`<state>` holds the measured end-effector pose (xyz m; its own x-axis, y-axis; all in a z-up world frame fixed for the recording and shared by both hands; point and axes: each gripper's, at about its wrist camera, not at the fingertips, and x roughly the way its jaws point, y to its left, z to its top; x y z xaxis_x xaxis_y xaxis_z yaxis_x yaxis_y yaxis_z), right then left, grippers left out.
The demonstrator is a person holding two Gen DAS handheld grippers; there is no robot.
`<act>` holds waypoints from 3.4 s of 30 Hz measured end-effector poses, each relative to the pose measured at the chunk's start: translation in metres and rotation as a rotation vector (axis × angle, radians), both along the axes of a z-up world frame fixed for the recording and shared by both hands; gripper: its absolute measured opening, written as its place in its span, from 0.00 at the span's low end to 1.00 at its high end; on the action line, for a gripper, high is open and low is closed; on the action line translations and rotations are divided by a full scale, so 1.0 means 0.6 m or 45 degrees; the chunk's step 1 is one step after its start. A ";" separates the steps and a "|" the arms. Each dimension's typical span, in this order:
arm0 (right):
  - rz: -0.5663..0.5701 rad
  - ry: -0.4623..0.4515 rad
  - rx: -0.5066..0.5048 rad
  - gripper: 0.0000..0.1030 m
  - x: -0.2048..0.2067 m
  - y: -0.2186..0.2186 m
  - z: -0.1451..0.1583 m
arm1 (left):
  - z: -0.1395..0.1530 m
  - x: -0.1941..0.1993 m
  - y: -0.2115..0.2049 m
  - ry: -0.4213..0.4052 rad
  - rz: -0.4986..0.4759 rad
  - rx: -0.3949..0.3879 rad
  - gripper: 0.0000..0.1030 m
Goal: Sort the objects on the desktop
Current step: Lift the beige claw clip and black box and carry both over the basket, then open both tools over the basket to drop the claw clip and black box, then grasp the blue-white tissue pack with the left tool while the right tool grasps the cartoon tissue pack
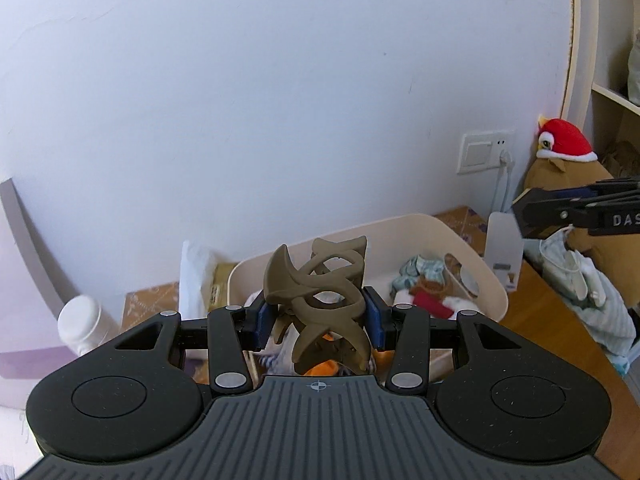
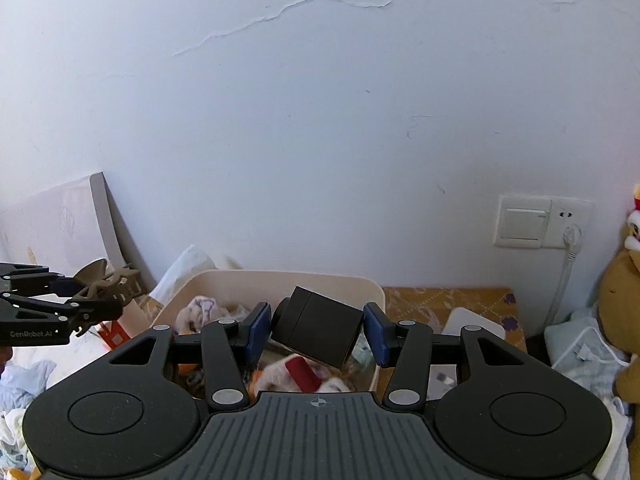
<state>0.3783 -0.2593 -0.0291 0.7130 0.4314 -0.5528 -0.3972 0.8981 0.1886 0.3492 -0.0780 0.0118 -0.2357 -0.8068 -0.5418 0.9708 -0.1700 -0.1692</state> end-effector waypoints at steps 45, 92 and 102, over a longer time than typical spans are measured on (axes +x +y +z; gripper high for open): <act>0.180 0.182 -0.321 0.57 0.135 0.131 -0.159 | -0.149 -0.083 -0.165 -0.095 0.096 0.336 0.55; 0.062 0.374 -0.247 1.00 -0.071 0.061 -0.235 | -0.221 -0.115 0.042 0.022 0.189 0.531 0.76; 0.094 0.423 -0.278 1.00 -0.076 0.076 -0.283 | -0.252 -0.137 0.028 0.062 0.141 0.600 0.76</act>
<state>0.3326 -0.2139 -0.1991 0.4517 0.3213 -0.8323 -0.4116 0.9027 0.1251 0.2668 -0.0612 -0.1394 -0.1962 -0.4981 -0.8446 0.9678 0.0401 -0.2484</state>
